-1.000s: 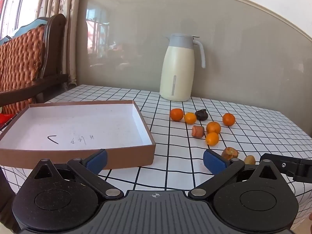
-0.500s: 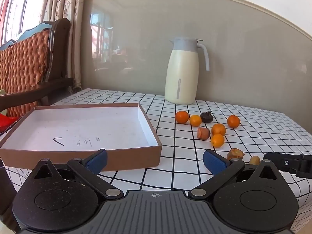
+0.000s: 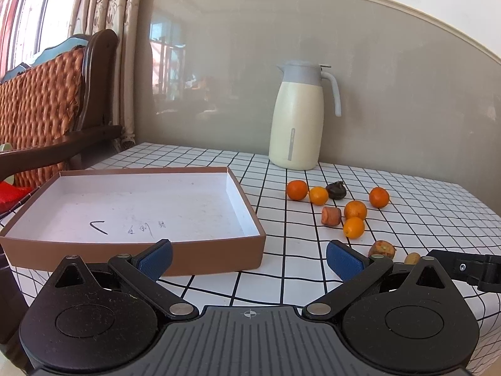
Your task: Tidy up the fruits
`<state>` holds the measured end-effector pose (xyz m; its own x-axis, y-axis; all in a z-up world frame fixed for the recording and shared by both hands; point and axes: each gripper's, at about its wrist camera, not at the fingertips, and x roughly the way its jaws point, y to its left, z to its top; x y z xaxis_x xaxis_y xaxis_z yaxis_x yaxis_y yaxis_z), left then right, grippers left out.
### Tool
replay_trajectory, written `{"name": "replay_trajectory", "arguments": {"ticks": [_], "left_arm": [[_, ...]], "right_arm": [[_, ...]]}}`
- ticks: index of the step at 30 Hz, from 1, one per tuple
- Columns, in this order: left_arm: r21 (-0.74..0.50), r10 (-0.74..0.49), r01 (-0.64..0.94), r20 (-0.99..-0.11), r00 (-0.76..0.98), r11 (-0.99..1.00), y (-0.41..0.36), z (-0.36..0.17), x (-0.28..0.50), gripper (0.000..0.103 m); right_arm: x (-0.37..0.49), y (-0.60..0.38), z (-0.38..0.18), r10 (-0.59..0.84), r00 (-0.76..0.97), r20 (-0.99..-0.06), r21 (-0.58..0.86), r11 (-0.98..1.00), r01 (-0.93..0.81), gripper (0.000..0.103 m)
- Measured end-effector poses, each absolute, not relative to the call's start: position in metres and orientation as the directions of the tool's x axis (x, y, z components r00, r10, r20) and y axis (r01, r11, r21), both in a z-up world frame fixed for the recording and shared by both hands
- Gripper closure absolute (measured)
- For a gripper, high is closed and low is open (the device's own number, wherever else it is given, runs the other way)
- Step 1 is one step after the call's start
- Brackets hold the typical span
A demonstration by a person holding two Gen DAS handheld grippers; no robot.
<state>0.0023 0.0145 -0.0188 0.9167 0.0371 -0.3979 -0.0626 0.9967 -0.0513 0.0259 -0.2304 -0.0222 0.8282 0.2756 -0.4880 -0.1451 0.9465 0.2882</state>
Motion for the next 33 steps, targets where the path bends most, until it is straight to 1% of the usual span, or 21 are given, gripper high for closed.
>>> {"name": "replay_trajectory", "arguments": {"ticks": [33], "left_arm": [[-0.041,0.043,-0.064,-0.392,0.919,0.997,0.0121,-0.0185,0.002,0.0]], "right_arm": [[0.0249,-0.2289,-0.0235,0.278,0.826,-0.49,0.285,0.947,-0.149,0.006]]}}
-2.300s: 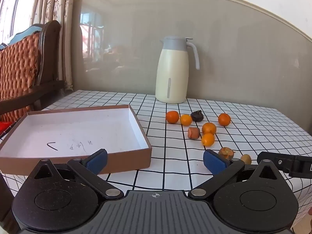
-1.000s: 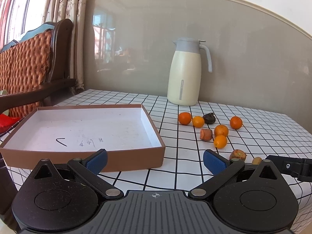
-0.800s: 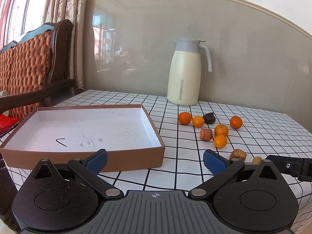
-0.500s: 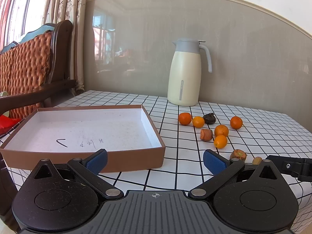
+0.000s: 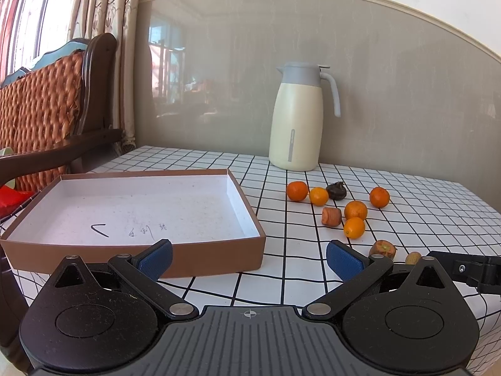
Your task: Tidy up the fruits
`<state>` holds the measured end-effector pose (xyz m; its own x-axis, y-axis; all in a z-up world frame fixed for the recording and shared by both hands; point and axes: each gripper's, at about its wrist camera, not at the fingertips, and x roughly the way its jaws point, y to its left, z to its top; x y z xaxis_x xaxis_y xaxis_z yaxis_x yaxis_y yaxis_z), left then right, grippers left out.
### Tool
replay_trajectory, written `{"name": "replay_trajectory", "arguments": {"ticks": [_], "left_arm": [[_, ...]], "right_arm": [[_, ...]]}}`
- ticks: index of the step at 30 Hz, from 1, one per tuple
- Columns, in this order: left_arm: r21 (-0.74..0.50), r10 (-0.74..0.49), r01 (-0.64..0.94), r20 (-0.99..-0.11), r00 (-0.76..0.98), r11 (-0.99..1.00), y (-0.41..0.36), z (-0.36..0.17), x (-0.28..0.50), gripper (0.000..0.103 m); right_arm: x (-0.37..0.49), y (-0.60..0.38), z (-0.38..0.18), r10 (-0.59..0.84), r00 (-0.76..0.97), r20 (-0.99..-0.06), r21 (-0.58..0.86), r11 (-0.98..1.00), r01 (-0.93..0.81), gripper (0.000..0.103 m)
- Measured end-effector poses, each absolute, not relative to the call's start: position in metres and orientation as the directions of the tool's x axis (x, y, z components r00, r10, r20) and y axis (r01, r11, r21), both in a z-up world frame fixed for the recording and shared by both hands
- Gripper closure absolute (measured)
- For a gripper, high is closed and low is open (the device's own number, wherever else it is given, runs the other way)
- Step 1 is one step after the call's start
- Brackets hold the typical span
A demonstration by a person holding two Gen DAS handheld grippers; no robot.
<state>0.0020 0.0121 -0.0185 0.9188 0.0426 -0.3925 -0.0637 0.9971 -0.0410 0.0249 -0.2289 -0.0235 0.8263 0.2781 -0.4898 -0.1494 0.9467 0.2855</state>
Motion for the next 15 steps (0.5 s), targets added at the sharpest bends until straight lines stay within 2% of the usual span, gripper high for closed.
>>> {"name": "replay_trajectory", "arguments": {"ticks": [15], "left_arm": [[-0.037,0.043,-0.062,-0.383,0.923,0.997,0.0124,-0.0178,0.0003,0.0]], "right_arm": [[0.0234,-0.23,-0.0225,0.277,0.83,-0.484,0.281,0.948,-0.152,0.006]]}}
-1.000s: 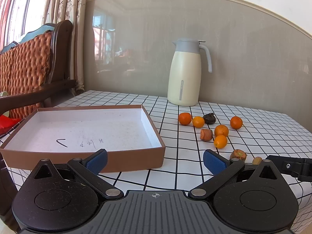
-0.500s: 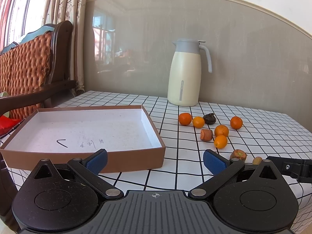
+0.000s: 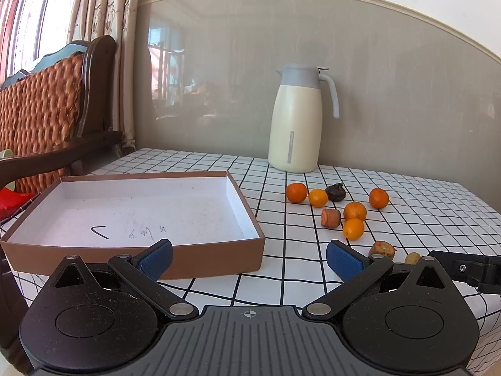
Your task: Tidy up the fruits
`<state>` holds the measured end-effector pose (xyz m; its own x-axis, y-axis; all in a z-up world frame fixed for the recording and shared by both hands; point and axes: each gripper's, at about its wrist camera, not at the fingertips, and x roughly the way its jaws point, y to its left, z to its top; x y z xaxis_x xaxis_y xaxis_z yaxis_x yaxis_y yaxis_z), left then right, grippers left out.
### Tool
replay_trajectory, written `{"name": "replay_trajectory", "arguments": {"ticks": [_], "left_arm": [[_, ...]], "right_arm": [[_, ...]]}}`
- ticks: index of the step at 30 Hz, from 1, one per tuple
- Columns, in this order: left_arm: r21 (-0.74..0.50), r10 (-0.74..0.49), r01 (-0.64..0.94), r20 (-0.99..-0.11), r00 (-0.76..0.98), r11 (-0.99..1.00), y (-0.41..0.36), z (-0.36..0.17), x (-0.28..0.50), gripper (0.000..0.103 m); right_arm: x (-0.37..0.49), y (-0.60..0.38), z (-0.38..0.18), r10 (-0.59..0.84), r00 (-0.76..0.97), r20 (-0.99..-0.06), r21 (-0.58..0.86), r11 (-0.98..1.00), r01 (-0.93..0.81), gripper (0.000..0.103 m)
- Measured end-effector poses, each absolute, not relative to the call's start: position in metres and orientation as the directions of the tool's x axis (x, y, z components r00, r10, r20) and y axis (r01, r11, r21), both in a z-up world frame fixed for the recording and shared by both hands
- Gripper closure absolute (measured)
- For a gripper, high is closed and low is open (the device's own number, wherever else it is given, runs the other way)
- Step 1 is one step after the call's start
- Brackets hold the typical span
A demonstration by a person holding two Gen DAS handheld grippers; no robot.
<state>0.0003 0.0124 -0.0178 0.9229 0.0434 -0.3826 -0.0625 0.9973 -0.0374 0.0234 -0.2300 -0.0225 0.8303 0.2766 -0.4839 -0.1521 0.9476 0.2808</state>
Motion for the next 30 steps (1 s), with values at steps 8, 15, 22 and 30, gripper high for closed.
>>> {"name": "replay_trajectory", "arguments": {"ticks": [8,15,22,30], "left_arm": [[-0.017,0.018,-0.026,-0.364,0.931,1.0,0.005,-0.018,-0.001,0.0],[-0.002,-0.035,0.038,-0.389,0.921,0.999,-0.01,-0.019,0.003,0.0],[0.021,-0.077,0.095,-0.427,0.901,0.995,-0.03,-0.025,0.013,0.0],[0.043,-0.117,0.153,-0.458,0.881,0.987,-0.054,-0.032,0.034,0.0]], "right_arm": [[0.02,-0.236,-0.022,0.208,0.859,-0.468,0.246,0.964,-0.1,0.006],[0.02,-0.243,-0.024,0.142,0.865,-0.481,0.2,0.978,-0.049,0.006],[0.027,-0.249,-0.027,0.09,0.849,-0.52,0.176,0.984,0.003,0.006],[0.037,-0.255,-0.029,0.07,0.841,-0.536,0.172,0.985,0.028,0.008]]}}
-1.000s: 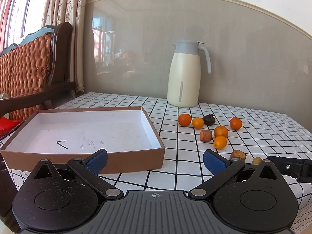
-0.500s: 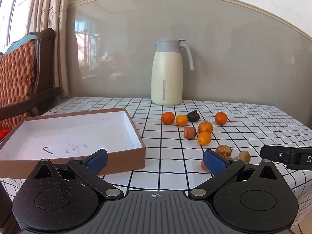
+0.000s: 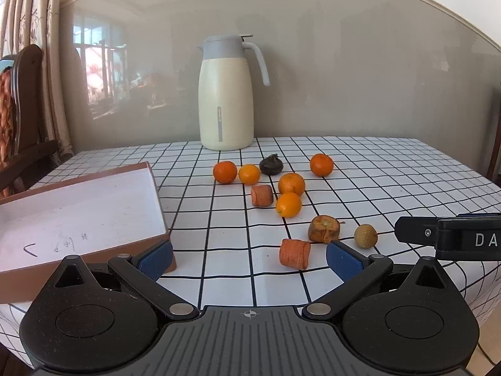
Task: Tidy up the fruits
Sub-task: 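Close the left gripper on the orange carrot chunk while the right gripper closes on the brown kiwi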
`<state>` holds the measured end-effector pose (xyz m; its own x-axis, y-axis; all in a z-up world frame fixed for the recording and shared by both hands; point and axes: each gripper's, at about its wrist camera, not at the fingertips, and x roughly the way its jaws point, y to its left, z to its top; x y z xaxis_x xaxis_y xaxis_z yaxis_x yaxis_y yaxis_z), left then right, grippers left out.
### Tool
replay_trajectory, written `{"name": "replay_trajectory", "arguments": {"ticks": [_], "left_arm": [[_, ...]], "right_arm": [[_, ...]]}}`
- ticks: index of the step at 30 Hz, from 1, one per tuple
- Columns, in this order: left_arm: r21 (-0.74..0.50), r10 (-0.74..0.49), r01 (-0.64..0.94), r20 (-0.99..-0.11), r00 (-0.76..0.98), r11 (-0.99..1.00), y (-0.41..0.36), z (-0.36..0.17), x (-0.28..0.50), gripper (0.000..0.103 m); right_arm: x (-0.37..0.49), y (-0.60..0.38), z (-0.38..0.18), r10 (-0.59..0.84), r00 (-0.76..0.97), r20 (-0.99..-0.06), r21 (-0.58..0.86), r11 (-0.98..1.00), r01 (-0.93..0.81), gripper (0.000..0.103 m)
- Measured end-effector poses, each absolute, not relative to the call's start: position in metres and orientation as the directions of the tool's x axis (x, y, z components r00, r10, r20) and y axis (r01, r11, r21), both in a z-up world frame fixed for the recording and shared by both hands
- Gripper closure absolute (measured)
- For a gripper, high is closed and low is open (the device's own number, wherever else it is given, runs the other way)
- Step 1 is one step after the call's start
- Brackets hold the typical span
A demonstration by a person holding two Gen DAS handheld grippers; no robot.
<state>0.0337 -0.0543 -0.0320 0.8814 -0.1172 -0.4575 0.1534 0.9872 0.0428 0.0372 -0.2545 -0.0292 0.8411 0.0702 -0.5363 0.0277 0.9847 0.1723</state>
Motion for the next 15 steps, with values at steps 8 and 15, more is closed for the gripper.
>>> {"name": "replay_trajectory", "arguments": {"ticks": [8,15], "left_arm": [[0.036,-0.122,0.162,-0.502,0.856,0.986,-0.066,-0.043,0.059,0.0],[0.057,-0.117,0.169,-0.506,0.855,0.984,-0.075,-0.052,0.066,0.0]], "right_arm": [[0.053,-0.254,-0.03,0.1,0.822,-0.56,0.162,0.987,-0.01,0.023],[0.063,-0.251,-0.033,0.103,0.811,-0.576,0.159,0.987,-0.012,0.027]]}}
